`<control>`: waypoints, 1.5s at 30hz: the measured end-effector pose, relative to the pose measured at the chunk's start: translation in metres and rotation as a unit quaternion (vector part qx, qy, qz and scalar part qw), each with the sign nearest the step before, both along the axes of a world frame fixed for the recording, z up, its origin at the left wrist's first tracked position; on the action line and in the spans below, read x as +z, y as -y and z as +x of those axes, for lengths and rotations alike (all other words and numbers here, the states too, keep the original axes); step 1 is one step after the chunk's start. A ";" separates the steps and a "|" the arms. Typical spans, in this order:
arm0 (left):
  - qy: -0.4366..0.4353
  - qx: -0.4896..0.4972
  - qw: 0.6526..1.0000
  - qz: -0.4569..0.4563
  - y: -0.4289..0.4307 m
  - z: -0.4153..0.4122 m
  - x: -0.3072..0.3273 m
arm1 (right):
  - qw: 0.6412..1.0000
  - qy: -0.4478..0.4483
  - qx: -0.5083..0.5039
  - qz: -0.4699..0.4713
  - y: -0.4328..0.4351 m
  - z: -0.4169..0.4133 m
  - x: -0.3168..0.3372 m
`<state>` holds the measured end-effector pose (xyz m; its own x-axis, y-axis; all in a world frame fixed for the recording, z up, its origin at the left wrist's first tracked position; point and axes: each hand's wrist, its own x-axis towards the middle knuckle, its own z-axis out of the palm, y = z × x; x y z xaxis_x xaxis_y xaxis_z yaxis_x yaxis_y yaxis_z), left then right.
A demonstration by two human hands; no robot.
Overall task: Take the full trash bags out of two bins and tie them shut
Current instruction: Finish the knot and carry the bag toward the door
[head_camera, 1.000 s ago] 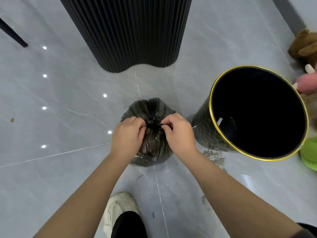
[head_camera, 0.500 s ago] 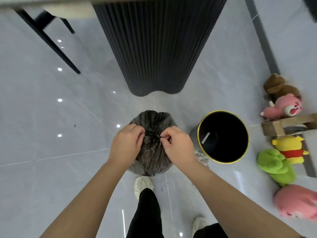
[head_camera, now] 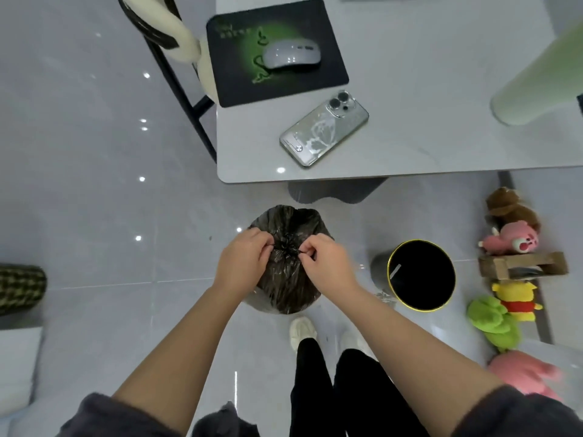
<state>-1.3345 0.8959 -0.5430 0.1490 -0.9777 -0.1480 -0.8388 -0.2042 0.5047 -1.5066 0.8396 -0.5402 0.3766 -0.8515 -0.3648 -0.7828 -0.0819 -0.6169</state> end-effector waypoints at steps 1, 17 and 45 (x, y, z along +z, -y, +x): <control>0.000 0.008 1.000 0.003 -0.002 0.012 0.005 | 1.000 0.005 0.005 0.007 0.001 0.013 0.005; 0.006 0.125 0.991 0.038 0.038 0.265 0.050 | 0.992 0.051 0.074 0.094 0.051 0.283 0.027; -0.041 0.021 0.998 -0.034 0.386 0.784 0.119 | 0.992 0.092 -0.061 -0.062 0.380 0.785 0.094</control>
<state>-0.5506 0.5097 -0.4239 0.1792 -0.9791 -0.0959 -0.7852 -0.2011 0.5857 -0.7214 0.4593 -0.4464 0.3182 -0.9291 -0.1884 -0.6662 -0.0778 -0.7417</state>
